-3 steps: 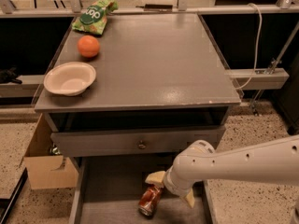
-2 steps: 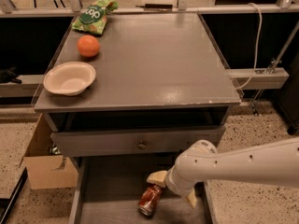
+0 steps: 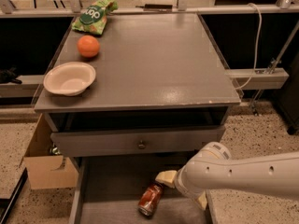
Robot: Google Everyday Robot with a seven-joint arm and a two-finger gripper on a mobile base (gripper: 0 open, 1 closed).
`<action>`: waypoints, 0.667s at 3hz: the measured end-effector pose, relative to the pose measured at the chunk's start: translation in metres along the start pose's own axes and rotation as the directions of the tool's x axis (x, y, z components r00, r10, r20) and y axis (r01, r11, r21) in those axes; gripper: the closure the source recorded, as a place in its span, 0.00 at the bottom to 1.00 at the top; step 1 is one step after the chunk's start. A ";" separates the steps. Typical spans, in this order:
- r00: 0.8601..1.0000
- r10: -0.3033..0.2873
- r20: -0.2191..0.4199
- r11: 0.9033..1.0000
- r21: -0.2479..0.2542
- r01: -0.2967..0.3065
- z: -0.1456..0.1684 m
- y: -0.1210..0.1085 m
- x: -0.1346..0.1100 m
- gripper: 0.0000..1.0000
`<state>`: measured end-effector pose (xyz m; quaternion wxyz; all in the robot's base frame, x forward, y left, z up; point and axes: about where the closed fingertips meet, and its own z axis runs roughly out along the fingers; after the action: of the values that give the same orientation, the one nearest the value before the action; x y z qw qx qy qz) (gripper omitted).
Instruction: Place coke can into middle drawer
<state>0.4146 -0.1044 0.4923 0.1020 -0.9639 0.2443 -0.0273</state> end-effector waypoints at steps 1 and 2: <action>0.999 0.016 -0.047 1.000 0.008 -0.015 -0.014 0.008 0.002 0.00; 0.992 0.030 -0.126 0.999 0.025 -0.027 -0.031 0.016 0.004 0.00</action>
Offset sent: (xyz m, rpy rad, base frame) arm -0.0120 -0.0270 0.0343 -0.0569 -0.1709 -0.0898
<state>0.4072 -0.1260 0.5190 0.0977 -0.9554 0.2638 -0.0898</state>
